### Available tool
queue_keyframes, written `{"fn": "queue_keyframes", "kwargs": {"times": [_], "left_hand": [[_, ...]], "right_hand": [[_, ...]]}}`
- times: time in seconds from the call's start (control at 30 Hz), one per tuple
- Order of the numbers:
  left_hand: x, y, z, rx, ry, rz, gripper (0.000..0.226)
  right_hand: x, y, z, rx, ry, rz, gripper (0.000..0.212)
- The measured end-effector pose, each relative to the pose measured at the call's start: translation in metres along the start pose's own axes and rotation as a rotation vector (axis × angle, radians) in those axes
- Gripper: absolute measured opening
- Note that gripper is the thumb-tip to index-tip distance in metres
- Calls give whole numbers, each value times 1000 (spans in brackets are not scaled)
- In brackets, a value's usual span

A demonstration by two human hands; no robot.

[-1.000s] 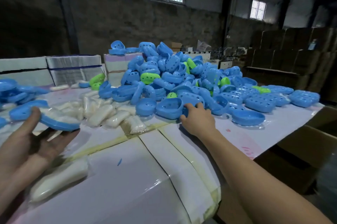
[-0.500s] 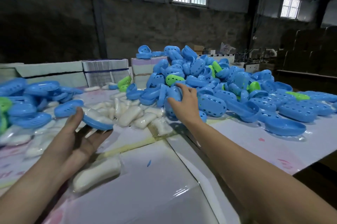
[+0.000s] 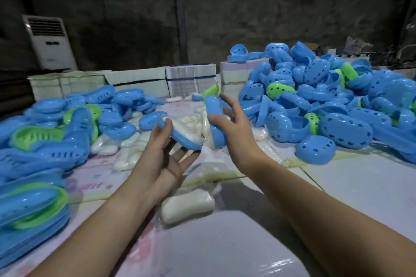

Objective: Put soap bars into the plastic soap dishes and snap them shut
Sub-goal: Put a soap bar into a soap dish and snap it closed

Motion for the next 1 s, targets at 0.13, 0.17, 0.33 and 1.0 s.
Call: {"fn": "queue_keyframes", "kwargs": {"times": [0.13,0.17,0.33,1.0], "left_hand": [[-3,2,-1,12,14,33,49],[-4,2,-2,10,25,45,47],[-4,-3,4,56,120,58,53],[6,-13,21,240,346,28,62]], "right_hand": [[3,-8,5,86,83,-20,62],[4,-9,6,95,73,-25,62],[16,-19,13,150,-4,-124,62],[11,-29,28,197,92,-24,44]]}}
Point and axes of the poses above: each hand's wrist, its own y-axis towards the middle knuckle, its own z-axis out of the palm, x = y × z, the point moved 9 cm from there along y, towards the middle knuckle, and after that the axes turned 6 degrees about z, right-handed, at the moved point
